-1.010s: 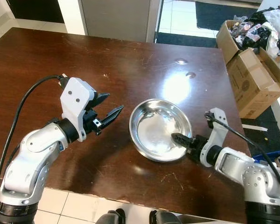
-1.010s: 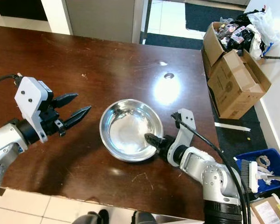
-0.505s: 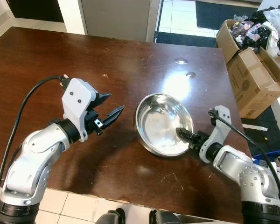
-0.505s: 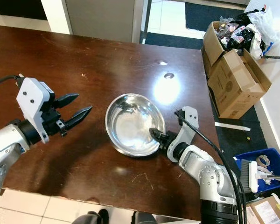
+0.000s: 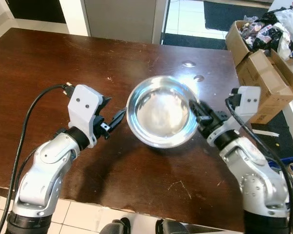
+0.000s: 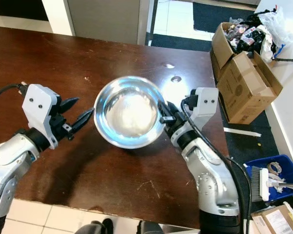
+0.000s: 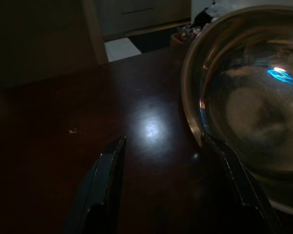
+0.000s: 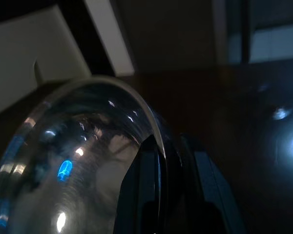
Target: Setting the table
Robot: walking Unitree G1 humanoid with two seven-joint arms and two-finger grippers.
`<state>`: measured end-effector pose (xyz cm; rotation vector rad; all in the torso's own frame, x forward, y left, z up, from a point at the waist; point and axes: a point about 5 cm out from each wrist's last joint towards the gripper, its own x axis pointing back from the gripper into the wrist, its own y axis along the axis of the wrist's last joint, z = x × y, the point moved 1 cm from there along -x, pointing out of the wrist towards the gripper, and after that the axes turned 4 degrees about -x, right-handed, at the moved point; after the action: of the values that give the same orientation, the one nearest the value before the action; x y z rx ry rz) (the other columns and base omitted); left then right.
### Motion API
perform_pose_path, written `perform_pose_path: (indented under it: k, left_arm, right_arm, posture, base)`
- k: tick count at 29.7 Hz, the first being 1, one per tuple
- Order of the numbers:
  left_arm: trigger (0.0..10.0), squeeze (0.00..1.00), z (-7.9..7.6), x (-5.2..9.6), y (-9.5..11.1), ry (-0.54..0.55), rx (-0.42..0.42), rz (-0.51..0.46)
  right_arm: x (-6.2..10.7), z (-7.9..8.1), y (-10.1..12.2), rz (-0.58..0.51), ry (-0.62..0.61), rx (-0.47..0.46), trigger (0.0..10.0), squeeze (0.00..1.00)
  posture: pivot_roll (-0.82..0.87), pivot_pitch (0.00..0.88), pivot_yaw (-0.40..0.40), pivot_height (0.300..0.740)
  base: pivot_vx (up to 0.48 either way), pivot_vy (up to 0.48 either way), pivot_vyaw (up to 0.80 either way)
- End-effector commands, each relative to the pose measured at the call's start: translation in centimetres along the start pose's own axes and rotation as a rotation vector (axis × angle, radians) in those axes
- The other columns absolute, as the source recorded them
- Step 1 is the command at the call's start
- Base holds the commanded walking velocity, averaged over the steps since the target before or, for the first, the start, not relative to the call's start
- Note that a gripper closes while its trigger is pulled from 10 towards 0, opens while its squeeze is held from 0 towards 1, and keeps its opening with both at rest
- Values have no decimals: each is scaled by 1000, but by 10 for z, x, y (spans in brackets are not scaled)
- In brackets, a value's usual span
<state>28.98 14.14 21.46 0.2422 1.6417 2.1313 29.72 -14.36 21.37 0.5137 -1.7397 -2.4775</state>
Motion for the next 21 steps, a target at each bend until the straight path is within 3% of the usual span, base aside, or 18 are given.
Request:
perform_pose_path:
  k: [1,7,12,15,16,18,21]
  left_arm:
    - [10000,98,0,1,-10,29,-8,39]
    - [10000,114,-2,-6,-18,86,26,44]
    - [10000,114,-5,-13,-20,98,31,39]
    - [10000,118,-3,-13,-20,116,18,41]
    - [10000,118,-3,-13,-20,116,18,41]
    - [10000,114,0,-12,-20,130,11,43]
    - [10000,118,3,-10,-21,139,4,45]
  right_arm:
    - [4,-3,9,-80,-51,41,10000,0]
    - [8,-1,22,-200,-73,127,10000,0]
    - [7,2,21,-206,-60,122,10000,0]
    - [7,6,16,-193,-27,222,10000,0]
    - [7,6,16,-193,-27,222,10000,0]
    - [6,0,9,-162,-52,91,10000,0]
    - [4,-6,3,-129,-54,51,10000,0]
  posture:
    - [-142,41,45,740]
    - [-175,0,52,740]
    - [-178,0,55,740]
    - [-167,0,54,740]
    - [-167,0,54,740]
    - [-153,0,48,740]
    - [-156,0,49,740]
  base:
    - [0,0,0]
    - [0,0,0]
    - [0,0,0]
    - [0,0,0]
    - [0,0,0]
    - [0,0,0]
    - [0,0,0]
